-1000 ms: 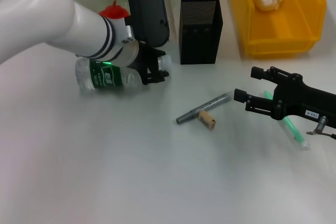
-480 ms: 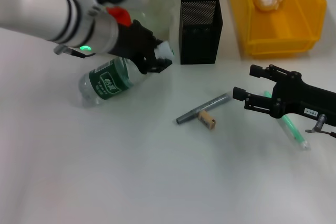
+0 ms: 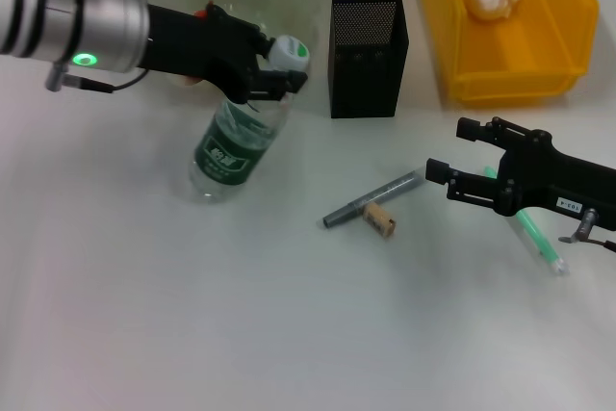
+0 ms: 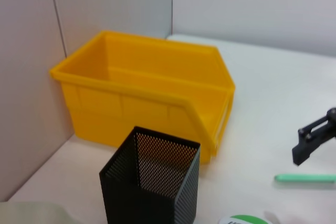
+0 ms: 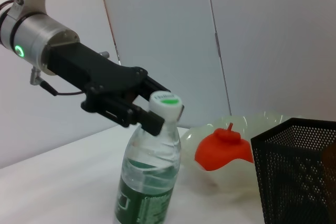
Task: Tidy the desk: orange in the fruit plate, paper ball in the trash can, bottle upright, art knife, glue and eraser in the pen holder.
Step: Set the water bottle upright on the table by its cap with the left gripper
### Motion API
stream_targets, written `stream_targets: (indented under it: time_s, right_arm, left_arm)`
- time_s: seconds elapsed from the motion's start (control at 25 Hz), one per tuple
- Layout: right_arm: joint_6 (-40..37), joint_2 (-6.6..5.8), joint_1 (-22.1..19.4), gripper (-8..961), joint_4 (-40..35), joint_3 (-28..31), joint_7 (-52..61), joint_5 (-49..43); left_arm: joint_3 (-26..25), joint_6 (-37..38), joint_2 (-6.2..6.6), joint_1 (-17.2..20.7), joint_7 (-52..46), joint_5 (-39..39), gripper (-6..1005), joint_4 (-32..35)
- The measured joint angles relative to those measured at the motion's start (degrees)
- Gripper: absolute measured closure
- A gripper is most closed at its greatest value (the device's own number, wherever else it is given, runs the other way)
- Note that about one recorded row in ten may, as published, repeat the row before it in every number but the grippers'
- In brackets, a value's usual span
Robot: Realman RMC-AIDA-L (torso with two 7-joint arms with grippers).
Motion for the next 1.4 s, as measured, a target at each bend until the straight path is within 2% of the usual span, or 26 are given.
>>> stream_targets:
  time_s: [0.16, 0.32, 0.52, 0.84, 1.0, 1.24, 1.4]
  right_arm:
    - [-0.39, 0.0, -0.01, 134, 0.0, 0.0, 0.14, 0.0]
    - [-0.52, 0.0, -0.04, 135, 0.0, 0.0, 0.38, 0.0]
    - [-0.63, 0.0, -0.04, 135, 0.0, -0.04, 0.41, 0.0]
    - [-0.67, 0.06, 0.03, 134, 0.0, -0.53, 0.43, 0.04]
    - [-0.9, 0.08, 0.3, 134, 0.16, -0.59, 0.43, 0.07]
    - [-1.36, 0.09, 1.24, 135, 1.16, -0.62, 0.22, 0.09]
    - [-1.37, 0.09, 1.76, 134, 1.28, -0.62, 0.15, 0.0]
  left_arm:
    - [-3.62, 2.6, 0.08, 1.03, 1.72, -1.89, 553, 0.01]
    - [-4.14, 2.87, 0.11, 1.28, 1.91, -2.36, 547, 0.01]
    - [-8.61, 4.95, 0.35, 3.6, 3.35, -5.55, 540, 0.02]
    - [-9.96, 5.33, 0.93, 5.66, 3.91, -8.4, 529, -0.02]
    - [-10.98, 5.34, 1.71, 7.24, 4.4, -10.4, 524, -0.3]
    - [-14.09, 5.21, 1.89, 8.56, 5.69, -10.69, 516, -0.49]
    - [-16.05, 4.77, 2.55, 8.95, 6.45, -10.72, 510, -1.69]
